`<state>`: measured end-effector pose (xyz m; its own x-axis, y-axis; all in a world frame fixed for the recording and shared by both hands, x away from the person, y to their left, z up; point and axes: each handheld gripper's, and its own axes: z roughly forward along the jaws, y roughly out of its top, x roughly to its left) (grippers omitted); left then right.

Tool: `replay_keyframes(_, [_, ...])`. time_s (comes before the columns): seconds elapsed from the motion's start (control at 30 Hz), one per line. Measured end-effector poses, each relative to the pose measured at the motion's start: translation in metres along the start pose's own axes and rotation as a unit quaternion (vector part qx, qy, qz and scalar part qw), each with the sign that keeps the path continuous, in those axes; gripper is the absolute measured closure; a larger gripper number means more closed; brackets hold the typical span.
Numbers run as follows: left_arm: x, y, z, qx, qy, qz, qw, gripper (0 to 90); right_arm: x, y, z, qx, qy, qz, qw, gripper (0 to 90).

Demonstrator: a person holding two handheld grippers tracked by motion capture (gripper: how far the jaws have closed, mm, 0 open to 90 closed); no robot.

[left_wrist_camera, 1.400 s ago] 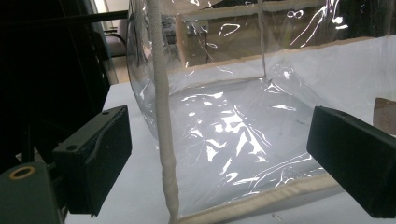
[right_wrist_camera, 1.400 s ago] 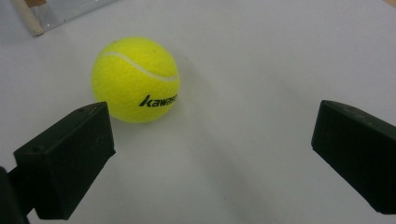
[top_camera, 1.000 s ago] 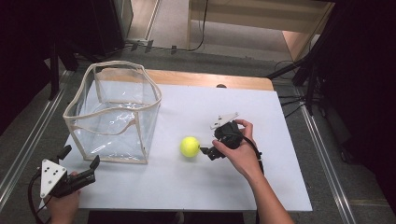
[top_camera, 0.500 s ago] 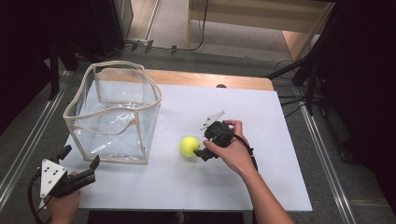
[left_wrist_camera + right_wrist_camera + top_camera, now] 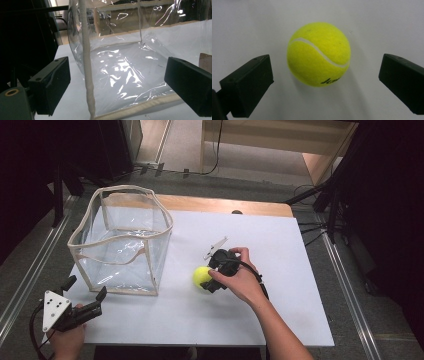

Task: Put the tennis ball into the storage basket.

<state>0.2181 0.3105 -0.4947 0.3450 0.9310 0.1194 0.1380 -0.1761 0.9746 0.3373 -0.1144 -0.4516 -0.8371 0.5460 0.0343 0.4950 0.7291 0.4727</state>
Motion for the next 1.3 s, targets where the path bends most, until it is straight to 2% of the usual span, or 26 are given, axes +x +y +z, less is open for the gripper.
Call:
replay_keyframes(0.07, [0.0,0.0,0.0,0.0,0.0,0.0,1.0,6.9,0.001,0.004,0.004,0.005,0.007,0.0,1.0,0.0])
replay_keyframes(0.33, [0.0,0.0,0.0,0.0,0.0,0.0,1.0,6.9,0.005,0.01,0.019,0.026,0.013,-0.006,0.9996,0.0])
replay_keyframes(0.5, [0.0,0.0,0.0,0.0,-0.001,0.001,1.0,6.9,0.005,0.012,0.024,0.036,0.011,0.0,0.9993,0.0])
replay_keyframes(0.53, [0.0,0.0,0.0,0.0,-0.001,0.001,1.0,6.9,0.005,0.013,0.026,0.043,0.012,0.0,0.999,2.6])
replay_keyframes(0.6, [0.0,0.0,0.0,0.0,-0.001,0.0,1.0,6.9,0.005,0.014,0.027,0.04,0.008,0.002,0.9992,13.4])
replay_keyframes(0.87, [0.0,0.0,0.0,0.0,-0.001,0.0,1.0,6.9,0.006,0.016,0.035,0.057,0.007,0.016,0.9983,13.8])
replay_keyframes(0.97, [0.0,0.0,0.0,0.0,-0.001,0.0,1.0,6.9,0.004,0.016,0.036,0.055,0.01,0.022,0.9982,22.3])
replay_keyframes(1.07, [0.0,0.0,-0.001,0.001,0.0,-0.002,1.0,6.9,0.004,0.016,0.035,0.048,0.01,0.022,0.9986,22.9])
replay_keyframes(1.3, [0.0,0.0,0.0,-0.001,-0.001,-0.002,1.0,6.9,0.005,0.018,0.032,0.051,0.013,0.02,0.9984,23.2])
